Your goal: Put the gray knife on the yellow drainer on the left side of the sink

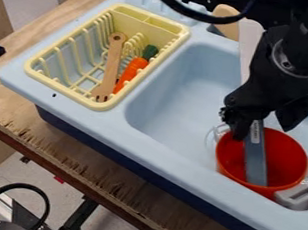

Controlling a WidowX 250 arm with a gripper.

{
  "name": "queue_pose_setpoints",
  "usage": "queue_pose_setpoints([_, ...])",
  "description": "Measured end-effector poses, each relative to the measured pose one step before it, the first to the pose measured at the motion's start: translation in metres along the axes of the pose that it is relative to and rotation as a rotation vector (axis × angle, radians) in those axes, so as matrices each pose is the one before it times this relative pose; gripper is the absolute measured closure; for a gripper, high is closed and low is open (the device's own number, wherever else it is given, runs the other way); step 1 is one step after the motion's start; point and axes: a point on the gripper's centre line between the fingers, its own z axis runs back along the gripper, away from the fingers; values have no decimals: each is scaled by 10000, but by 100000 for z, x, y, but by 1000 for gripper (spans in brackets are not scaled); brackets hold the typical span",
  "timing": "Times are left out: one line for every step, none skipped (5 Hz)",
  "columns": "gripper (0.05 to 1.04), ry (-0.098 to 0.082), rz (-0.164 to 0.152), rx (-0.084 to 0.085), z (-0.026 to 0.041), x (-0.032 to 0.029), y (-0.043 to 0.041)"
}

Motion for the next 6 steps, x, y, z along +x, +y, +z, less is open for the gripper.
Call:
queue_pose_setpoints([426, 152, 129, 4, -56, 1, 51])
queue_pose_setpoints([667, -42, -28, -38, -18, 147, -45])
queue_pose_setpoints([692, 75, 192, 124, 452, 281, 443])
queue_pose_setpoints([693, 293, 422, -14, 1367, 537, 530])
queue_pose_setpoints([693, 355, 584, -193, 1817, 772, -60])
queue_pose_setpoints([693, 542, 1232, -372, 1446, 1234, 88])
